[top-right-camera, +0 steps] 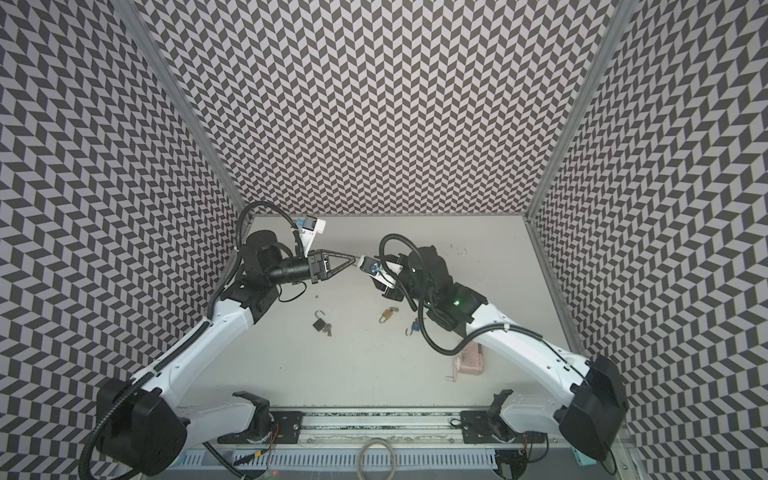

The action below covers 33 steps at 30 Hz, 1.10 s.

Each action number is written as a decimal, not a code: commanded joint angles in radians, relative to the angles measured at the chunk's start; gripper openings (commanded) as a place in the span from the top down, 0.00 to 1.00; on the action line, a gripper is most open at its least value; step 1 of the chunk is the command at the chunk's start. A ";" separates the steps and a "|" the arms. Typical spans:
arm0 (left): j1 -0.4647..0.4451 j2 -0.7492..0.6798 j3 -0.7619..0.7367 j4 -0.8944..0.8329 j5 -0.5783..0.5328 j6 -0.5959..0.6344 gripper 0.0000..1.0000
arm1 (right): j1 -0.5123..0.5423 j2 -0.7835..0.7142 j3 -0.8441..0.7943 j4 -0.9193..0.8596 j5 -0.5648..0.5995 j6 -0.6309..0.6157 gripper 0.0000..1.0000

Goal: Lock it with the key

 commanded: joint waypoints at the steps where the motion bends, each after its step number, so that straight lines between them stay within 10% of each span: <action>1: 0.001 -0.019 0.004 0.055 0.020 -0.018 1.00 | 0.010 0.004 0.029 0.040 0.005 -0.003 0.60; 20: 0.001 -0.018 0.002 0.053 0.005 -0.014 1.00 | 0.014 -0.013 0.014 0.055 0.018 0.052 0.82; 28: 0.003 -0.006 0.087 -0.139 -0.246 0.125 0.02 | -0.012 -0.020 -0.002 -0.015 0.038 0.247 1.00; 33: -0.034 -0.017 0.088 -0.289 -0.534 0.188 0.01 | -0.150 0.026 -0.004 -0.112 -0.040 0.429 1.00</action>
